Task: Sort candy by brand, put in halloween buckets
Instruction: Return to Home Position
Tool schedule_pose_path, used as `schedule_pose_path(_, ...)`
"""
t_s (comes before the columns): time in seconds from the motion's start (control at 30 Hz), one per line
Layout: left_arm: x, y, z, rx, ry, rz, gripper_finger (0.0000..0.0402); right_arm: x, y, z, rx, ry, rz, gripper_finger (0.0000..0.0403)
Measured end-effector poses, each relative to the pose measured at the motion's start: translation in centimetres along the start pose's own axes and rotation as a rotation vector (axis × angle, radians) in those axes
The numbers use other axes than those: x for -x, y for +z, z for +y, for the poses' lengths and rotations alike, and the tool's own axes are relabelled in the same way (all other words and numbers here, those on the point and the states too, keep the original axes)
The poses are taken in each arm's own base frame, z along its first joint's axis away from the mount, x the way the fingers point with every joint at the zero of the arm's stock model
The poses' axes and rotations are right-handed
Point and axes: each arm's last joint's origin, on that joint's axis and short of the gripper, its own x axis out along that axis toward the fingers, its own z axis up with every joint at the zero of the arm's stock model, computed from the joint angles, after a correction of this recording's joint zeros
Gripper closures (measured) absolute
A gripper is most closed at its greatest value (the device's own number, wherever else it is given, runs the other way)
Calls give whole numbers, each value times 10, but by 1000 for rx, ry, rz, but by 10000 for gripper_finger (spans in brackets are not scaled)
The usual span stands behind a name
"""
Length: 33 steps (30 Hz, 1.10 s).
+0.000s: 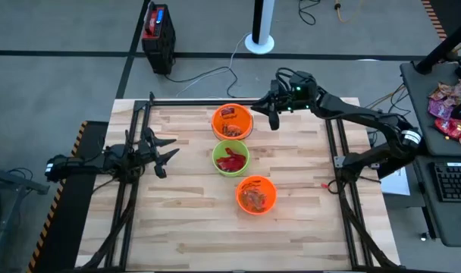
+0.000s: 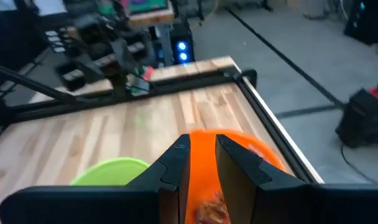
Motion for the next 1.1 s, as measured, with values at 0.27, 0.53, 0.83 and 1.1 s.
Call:
schedule_pose_path(0.27, 0, 0, 0, 0, 0, 1, 243, 42, 32, 53, 50, 101, -119, 335)
schedule_pose_path(0.53, 0, 0, 0, -1, 0, 2, 243, 91, -9, 123, 285, 325, -122, 335)
schedule_pose_path(0.83, 0, 0, 0, -1, 0, 2, 243, 105, -112, 132, 251, 172, -264, 335)
schedule_pose_path(1.1, 0, 0, 0, 0, 0, 2, 243, 123, -185, 124, 141, 97, -430, 335)
